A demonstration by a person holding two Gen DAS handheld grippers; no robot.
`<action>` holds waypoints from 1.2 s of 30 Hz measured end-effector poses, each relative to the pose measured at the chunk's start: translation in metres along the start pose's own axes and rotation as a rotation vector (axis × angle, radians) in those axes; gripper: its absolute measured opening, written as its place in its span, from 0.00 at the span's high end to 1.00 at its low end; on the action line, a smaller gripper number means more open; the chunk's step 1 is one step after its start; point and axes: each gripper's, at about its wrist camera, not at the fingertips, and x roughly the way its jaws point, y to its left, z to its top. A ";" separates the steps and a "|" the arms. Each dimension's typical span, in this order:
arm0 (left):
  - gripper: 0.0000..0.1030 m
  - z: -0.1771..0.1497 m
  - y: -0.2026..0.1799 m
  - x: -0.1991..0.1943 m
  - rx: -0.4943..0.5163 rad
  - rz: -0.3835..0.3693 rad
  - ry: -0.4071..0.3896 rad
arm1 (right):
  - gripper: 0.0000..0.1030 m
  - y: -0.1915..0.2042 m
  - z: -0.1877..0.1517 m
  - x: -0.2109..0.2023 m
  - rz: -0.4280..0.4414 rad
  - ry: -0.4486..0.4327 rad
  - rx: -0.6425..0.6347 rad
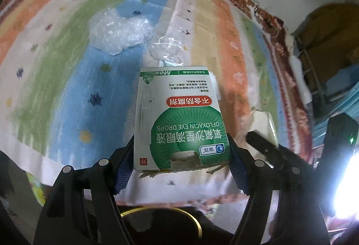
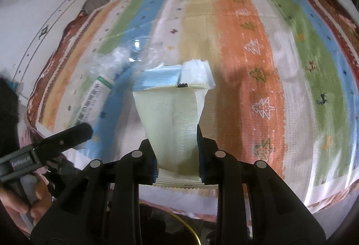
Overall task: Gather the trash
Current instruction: 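Lift the carton and bag and carry both back over the bin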
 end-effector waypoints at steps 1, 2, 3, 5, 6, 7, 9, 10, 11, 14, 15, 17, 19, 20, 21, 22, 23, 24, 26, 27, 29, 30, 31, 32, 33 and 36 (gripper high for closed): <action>0.30 -0.001 -0.002 -0.005 -0.002 -0.014 -0.007 | 0.76 0.005 -0.002 -0.006 0.006 -0.011 -0.007; 0.30 -0.003 -0.003 -0.009 0.001 -0.022 -0.014 | 0.76 0.008 -0.003 -0.009 0.008 -0.019 -0.013; 0.30 -0.004 -0.005 -0.014 0.004 -0.032 -0.022 | 0.76 0.011 -0.006 -0.014 0.011 -0.028 -0.017; 0.30 -0.007 -0.006 -0.024 0.000 -0.056 -0.036 | 0.76 0.016 -0.014 -0.022 0.017 -0.035 -0.016; 0.30 -0.010 -0.006 -0.028 -0.001 -0.063 -0.041 | 0.76 0.019 -0.017 -0.026 0.015 -0.040 -0.019; 0.30 -0.015 -0.007 -0.033 -0.002 -0.072 -0.047 | 0.76 0.023 -0.022 -0.031 0.012 -0.048 -0.029; 0.30 -0.023 -0.005 -0.038 -0.010 -0.099 -0.046 | 0.76 0.029 -0.029 -0.037 0.010 -0.057 -0.044; 0.30 -0.028 -0.002 -0.041 -0.019 -0.114 -0.044 | 0.76 0.033 -0.033 -0.041 0.014 -0.063 -0.054; 0.30 -0.031 0.001 -0.044 -0.028 -0.122 -0.045 | 0.76 0.035 -0.036 -0.045 0.015 -0.068 -0.056; 0.30 -0.043 0.014 -0.051 -0.063 -0.122 -0.055 | 0.76 0.041 -0.049 -0.060 0.024 -0.097 -0.050; 0.30 -0.047 0.018 -0.053 -0.074 -0.128 -0.054 | 0.76 0.042 -0.054 -0.063 0.026 -0.103 -0.051; 0.30 -0.056 0.022 -0.059 -0.086 -0.149 -0.050 | 0.76 0.047 -0.065 -0.069 0.038 -0.107 -0.059; 0.30 -0.065 0.023 -0.066 -0.081 -0.164 -0.057 | 0.76 0.051 -0.077 -0.072 0.049 -0.102 -0.063; 0.30 -0.070 0.022 -0.069 -0.072 -0.168 -0.061 | 0.76 0.053 -0.085 -0.072 0.055 -0.096 -0.065; 0.30 -0.074 0.022 -0.071 -0.067 -0.170 -0.063 | 0.76 0.054 -0.091 -0.073 0.059 -0.093 -0.065; 0.30 -0.082 0.022 -0.073 -0.061 -0.173 -0.064 | 0.76 0.055 -0.097 -0.075 0.062 -0.092 -0.063; 0.30 -0.086 0.023 -0.074 -0.058 -0.174 -0.063 | 0.76 0.054 -0.105 -0.078 0.068 -0.094 -0.055; 0.30 -0.094 0.023 -0.075 -0.052 -0.173 -0.060 | 0.76 0.052 -0.110 -0.081 0.074 -0.097 -0.047; 0.30 -0.105 0.027 -0.075 -0.046 -0.168 -0.053 | 0.76 0.050 -0.121 -0.085 0.067 -0.102 -0.043; 0.30 -0.111 0.029 -0.075 -0.048 -0.168 -0.048 | 0.76 0.050 -0.128 -0.087 0.053 -0.105 -0.050; 0.30 -0.125 0.033 -0.076 -0.055 -0.187 -0.030 | 0.76 0.051 -0.137 -0.090 0.040 -0.106 -0.066; 0.30 -0.130 0.035 -0.076 -0.057 -0.201 -0.022 | 0.76 0.052 -0.142 -0.093 0.044 -0.107 -0.072; 0.30 -0.135 0.036 -0.078 -0.058 -0.215 -0.015 | 0.76 0.053 -0.147 -0.095 0.050 -0.110 -0.077; 0.30 -0.139 0.037 -0.079 -0.054 -0.217 -0.013 | 0.76 0.053 -0.150 -0.097 0.049 -0.112 -0.081; 0.30 -0.143 0.037 -0.080 -0.050 -0.217 -0.013 | 0.76 0.054 -0.155 -0.098 0.042 -0.112 -0.087; 0.30 -0.157 0.039 -0.080 -0.052 -0.234 0.001 | 0.76 0.055 -0.168 -0.098 0.037 -0.106 -0.085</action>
